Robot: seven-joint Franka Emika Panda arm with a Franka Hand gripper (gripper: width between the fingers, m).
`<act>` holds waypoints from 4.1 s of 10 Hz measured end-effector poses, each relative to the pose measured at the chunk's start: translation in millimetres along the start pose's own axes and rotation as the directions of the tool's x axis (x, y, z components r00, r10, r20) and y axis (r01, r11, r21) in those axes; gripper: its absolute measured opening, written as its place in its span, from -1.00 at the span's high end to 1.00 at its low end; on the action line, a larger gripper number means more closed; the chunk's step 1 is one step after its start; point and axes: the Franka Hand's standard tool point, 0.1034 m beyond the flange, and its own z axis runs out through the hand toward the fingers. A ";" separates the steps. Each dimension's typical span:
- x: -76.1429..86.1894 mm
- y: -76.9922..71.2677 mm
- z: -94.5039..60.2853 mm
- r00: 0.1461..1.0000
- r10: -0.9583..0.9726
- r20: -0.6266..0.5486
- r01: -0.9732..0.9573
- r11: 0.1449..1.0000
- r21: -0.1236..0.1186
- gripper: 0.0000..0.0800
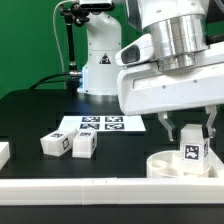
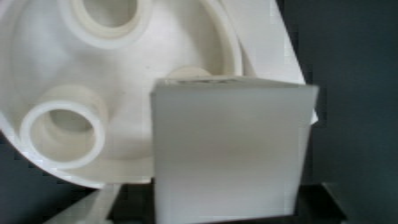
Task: Assemble stool
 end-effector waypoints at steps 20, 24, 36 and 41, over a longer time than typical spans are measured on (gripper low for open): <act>-5.7 -10.1 -5.1 0.580 0.806 0.116 -0.811 0.585 -0.005 -0.56; -4.6 -15.8 -7.3 0.756 0.643 0.126 -0.650 0.760 0.020 -0.62; -3.4 -16.7 -7.3 0.917 -0.398 0.040 0.395 0.916 0.066 -0.62; -1.1 -22.0 -8.8 0.550 -0.835 0.017 0.835 0.550 0.015 -0.62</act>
Offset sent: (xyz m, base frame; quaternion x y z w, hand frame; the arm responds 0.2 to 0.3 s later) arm -0.0040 0.0030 0.0034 -0.0330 0.0041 0.2244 0.9739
